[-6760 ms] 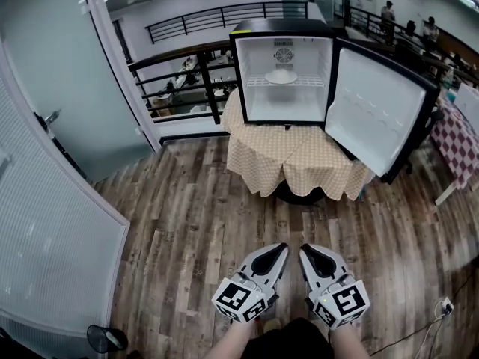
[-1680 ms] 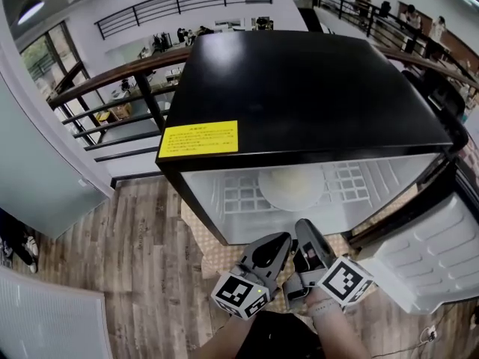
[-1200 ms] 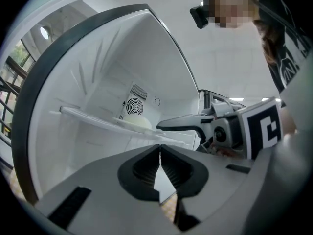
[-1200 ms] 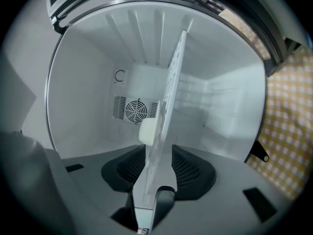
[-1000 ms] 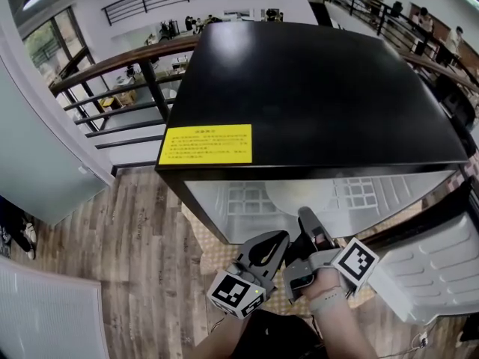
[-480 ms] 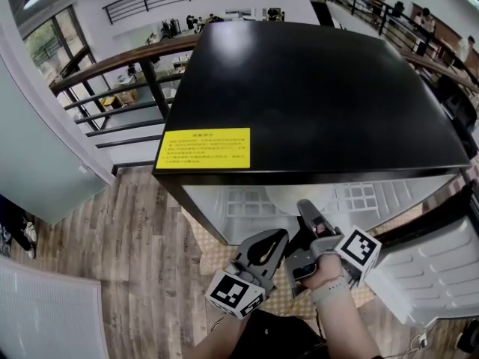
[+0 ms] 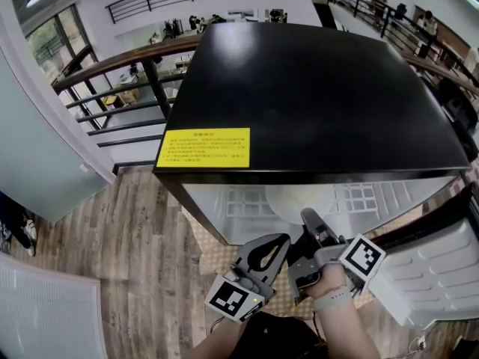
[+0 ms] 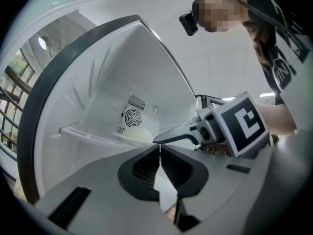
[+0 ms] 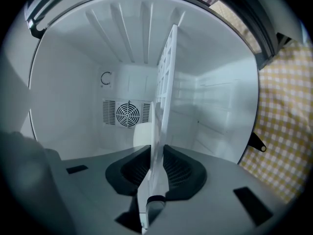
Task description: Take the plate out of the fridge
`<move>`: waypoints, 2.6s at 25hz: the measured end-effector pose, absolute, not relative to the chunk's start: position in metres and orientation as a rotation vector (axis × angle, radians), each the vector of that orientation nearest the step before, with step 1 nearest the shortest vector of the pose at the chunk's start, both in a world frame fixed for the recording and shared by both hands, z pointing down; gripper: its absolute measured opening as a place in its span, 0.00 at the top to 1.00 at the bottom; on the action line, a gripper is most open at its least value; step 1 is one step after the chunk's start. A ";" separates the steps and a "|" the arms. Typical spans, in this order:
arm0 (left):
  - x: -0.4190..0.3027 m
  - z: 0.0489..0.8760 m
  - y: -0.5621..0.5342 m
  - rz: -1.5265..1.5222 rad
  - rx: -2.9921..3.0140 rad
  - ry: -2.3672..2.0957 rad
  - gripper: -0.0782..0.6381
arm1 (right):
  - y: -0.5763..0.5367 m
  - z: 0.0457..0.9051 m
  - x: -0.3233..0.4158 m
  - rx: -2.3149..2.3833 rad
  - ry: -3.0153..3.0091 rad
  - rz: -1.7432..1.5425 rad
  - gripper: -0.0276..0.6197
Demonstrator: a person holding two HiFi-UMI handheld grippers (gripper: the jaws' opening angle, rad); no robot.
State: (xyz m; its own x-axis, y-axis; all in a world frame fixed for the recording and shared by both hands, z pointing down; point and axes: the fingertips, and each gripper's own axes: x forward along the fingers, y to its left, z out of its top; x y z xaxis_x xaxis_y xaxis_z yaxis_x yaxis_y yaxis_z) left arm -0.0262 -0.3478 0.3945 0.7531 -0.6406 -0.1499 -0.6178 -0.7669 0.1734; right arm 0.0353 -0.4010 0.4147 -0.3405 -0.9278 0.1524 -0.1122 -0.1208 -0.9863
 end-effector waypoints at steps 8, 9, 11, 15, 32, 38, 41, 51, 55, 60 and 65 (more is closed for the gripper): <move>-0.050 0.401 -0.351 -0.280 2.751 -1.182 0.87 | -0.394 0.414 0.037 -1.156 1.473 -1.539 0.82; -0.050 0.401 -0.352 -0.277 2.744 -1.178 0.87 | -0.393 0.413 0.037 -1.154 1.473 -1.540 0.82; -0.048 0.401 -0.352 -0.274 2.742 -1.171 0.87 | -0.391 0.411 0.036 -1.146 1.478 -1.541 0.83; -0.046 0.402 -0.352 -0.276 2.740 -1.159 0.87 | -0.389 0.406 0.038 -1.145 1.509 -1.521 0.88; -0.044 0.405 -0.351 -0.271 2.724 -1.154 0.87 | -0.378 0.410 0.046 -1.089 1.454 -1.501 0.88; -0.043 0.405 -0.353 -0.274 2.723 -1.153 0.87 | -0.387 0.411 0.047 -1.067 1.422 -1.489 0.88; -0.043 0.406 -0.353 -0.272 2.719 -1.156 0.87 | -0.387 0.410 0.047 -1.074 1.419 -1.489 0.88; -0.039 0.406 -0.360 -0.279 2.716 -1.148 0.87 | -0.385 0.408 0.048 -1.059 1.426 -1.484 0.88; -0.038 0.408 -0.361 -0.270 2.721 -1.141 0.87 | -0.388 0.409 0.049 -1.019 1.388 -1.484 0.88; -0.039 0.411 -0.361 -0.268 2.713 -1.138 0.87 | -0.387 0.411 0.046 -1.012 1.385 -1.486 0.88; -0.042 0.411 -0.357 -0.265 2.712 -1.137 0.87 | -0.384 0.408 0.045 -1.008 1.418 -1.460 0.88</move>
State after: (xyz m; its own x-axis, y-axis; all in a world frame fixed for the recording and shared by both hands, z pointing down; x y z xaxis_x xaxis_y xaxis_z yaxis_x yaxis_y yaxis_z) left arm -0.0417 -0.3570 0.4107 0.6901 -0.7180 -0.0909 -0.6842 -0.6882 0.2415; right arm 0.0446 -0.3844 0.4077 -0.3204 -0.9472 -0.0084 0.0362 -0.0034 -0.9993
